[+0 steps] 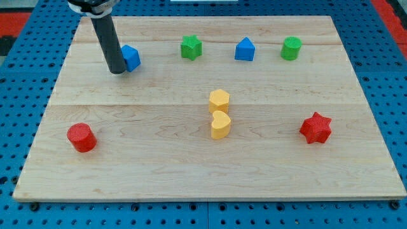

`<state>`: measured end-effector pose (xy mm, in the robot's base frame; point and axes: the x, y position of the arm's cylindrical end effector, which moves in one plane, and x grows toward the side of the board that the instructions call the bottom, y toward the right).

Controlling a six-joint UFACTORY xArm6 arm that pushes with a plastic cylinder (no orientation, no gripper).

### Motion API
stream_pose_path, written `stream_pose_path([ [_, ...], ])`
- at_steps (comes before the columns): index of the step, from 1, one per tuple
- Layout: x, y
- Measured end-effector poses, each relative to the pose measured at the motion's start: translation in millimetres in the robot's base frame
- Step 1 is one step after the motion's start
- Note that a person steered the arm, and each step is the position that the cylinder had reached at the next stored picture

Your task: Move the yellow heart to the bottom right of the yellow hexagon

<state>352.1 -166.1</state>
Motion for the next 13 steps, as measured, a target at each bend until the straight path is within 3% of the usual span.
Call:
stream_pose_path([
  [3,-31.9,9.1],
  [5,48.5,21.3],
  [6,59.0,23.6],
  [8,139.0,84.0],
  [13,153.6,137.7],
])
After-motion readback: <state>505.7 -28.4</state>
